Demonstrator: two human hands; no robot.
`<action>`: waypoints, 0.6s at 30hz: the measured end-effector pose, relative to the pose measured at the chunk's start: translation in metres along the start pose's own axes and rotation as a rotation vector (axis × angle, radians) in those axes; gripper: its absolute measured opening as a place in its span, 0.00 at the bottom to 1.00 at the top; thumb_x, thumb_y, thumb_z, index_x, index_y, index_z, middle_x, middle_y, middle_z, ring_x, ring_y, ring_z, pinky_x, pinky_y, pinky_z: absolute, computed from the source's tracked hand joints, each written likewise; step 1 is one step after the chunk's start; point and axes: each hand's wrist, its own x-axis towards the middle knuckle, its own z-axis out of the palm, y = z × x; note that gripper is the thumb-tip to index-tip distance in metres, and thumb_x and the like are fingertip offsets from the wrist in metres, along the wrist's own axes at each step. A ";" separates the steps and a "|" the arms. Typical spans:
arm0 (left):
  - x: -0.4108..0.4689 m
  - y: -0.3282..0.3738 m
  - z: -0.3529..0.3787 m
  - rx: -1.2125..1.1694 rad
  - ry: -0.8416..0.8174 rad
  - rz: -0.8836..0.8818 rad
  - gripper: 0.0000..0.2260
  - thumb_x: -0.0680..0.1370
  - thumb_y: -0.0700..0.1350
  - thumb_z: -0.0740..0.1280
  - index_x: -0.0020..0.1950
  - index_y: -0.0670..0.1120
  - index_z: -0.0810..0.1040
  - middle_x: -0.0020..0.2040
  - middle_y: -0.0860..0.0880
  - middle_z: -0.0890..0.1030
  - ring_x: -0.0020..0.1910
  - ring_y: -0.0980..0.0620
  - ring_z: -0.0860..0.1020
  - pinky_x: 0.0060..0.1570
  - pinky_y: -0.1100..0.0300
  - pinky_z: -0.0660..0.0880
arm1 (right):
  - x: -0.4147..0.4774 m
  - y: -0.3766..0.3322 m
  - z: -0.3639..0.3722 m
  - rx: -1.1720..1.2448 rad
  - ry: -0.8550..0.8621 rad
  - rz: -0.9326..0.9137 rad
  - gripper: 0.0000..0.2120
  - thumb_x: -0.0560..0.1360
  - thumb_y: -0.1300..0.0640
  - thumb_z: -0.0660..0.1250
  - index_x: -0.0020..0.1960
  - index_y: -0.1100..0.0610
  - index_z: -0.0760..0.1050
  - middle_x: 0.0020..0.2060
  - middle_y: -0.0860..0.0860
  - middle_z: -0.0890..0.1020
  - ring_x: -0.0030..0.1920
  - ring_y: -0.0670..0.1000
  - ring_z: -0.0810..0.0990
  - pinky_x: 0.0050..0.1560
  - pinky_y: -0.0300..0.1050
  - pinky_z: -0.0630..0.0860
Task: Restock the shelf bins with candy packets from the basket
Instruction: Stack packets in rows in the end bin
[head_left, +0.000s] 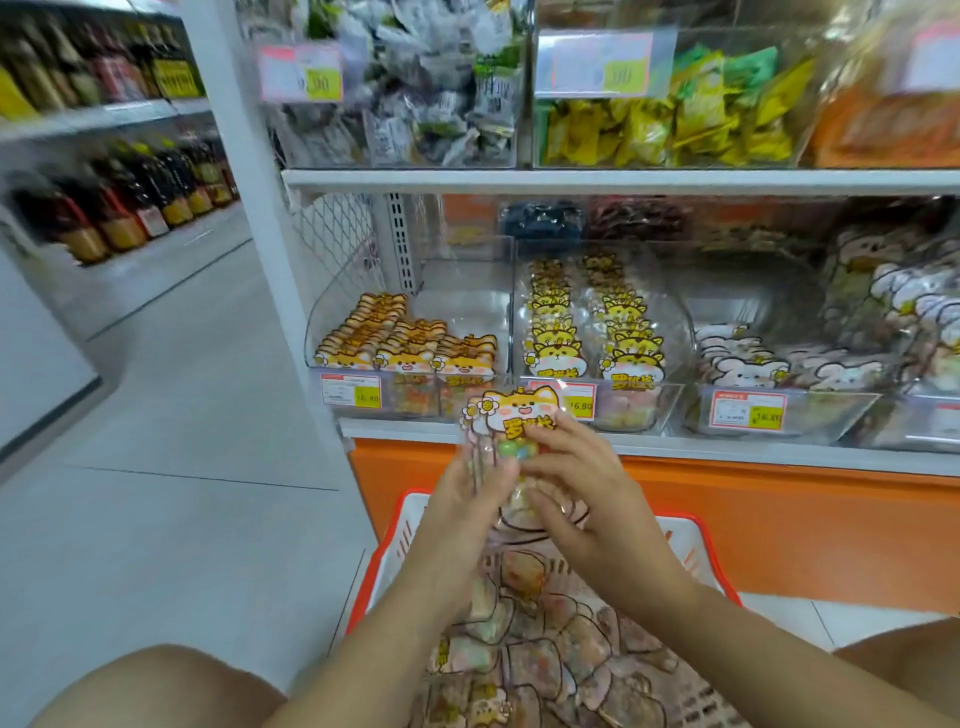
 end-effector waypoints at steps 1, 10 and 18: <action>-0.001 0.005 -0.003 0.011 -0.023 0.024 0.21 0.71 0.61 0.73 0.62 0.60 0.79 0.61 0.52 0.83 0.63 0.49 0.79 0.68 0.36 0.70 | 0.005 -0.007 0.000 0.025 0.012 0.009 0.14 0.78 0.58 0.67 0.62 0.49 0.77 0.70 0.44 0.73 0.77 0.44 0.61 0.75 0.40 0.59; -0.012 0.027 -0.020 0.100 -0.179 -0.004 0.22 0.76 0.56 0.73 0.69 0.62 0.71 0.63 0.56 0.81 0.62 0.53 0.80 0.65 0.44 0.74 | 0.044 -0.033 0.004 0.803 0.060 0.833 0.24 0.78 0.47 0.68 0.72 0.46 0.68 0.59 0.50 0.83 0.56 0.54 0.84 0.62 0.59 0.78; 0.001 0.075 -0.043 0.397 -0.166 0.170 0.20 0.79 0.49 0.70 0.65 0.68 0.68 0.53 0.73 0.79 0.55 0.75 0.76 0.55 0.72 0.72 | 0.082 -0.045 0.018 0.890 0.124 0.785 0.37 0.68 0.40 0.77 0.72 0.45 0.66 0.67 0.50 0.78 0.61 0.55 0.81 0.65 0.60 0.75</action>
